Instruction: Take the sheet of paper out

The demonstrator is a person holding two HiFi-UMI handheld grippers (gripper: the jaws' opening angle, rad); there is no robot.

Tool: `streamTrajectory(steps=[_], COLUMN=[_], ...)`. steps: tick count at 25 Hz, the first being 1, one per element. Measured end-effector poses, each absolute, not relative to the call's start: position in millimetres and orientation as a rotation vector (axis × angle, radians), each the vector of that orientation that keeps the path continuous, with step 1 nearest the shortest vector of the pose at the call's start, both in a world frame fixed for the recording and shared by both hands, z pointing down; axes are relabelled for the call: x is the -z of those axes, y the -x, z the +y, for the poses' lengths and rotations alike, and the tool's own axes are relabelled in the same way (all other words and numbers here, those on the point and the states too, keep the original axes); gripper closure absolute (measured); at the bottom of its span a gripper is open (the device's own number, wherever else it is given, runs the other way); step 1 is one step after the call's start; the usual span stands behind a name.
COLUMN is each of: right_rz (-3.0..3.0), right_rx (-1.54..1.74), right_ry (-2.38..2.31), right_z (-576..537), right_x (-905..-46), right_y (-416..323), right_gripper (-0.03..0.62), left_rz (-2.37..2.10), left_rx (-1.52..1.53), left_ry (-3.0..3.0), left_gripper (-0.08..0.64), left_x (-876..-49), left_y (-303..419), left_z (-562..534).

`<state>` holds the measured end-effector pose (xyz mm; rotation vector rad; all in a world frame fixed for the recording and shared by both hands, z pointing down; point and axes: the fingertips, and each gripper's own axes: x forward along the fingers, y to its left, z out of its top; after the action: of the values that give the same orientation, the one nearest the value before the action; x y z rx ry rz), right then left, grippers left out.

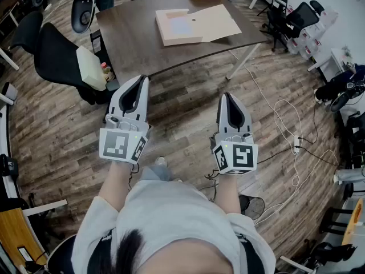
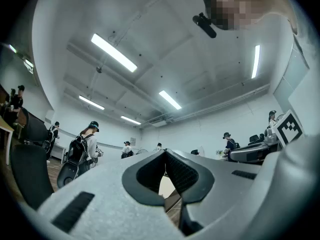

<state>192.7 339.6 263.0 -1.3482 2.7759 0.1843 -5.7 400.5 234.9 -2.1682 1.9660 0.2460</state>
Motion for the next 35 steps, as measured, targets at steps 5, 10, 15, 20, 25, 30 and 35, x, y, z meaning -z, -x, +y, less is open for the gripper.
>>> streamTrajectory(steps=[5, 10, 15, 20, 25, 30, 35], right_rz=[2.776, 2.771, 2.766, 2.719, 2.718, 2.709, 2.727], right_rx=[-0.189, -0.193, -0.195, -0.197, -0.201, -0.206, -0.196], right_ry=[1.349, 1.355, 1.359, 1.359, 1.369, 1.402, 1.415], right_z=[341, 337, 328, 313, 293, 281, 269], right_x=[-263, -262, -260, -259, -261, -264, -271], right_y=[-194, -188, -179, -170, -153, -141, -134], right_gripper=[0.577, 0.577, 0.577, 0.577, 0.575, 0.575, 0.576], left_rz=[1.963, 1.963, 1.963, 1.954, 1.923, 1.894, 1.896], left_rx=[-0.254, -0.26, -0.26, -0.264, -0.276, -0.292, -0.304], left_ry=[2.174, 2.177, 2.172, 2.166, 2.176, 2.203, 2.218], left_gripper=[0.551, 0.551, 0.551, 0.551, 0.551, 0.551, 0.551], left_x=[-235, -236, -234, -234, -234, -236, -239], left_y=[3, 9, 19, 31, 45, 56, 64], left_z=[401, 398, 390, 375, 354, 336, 321])
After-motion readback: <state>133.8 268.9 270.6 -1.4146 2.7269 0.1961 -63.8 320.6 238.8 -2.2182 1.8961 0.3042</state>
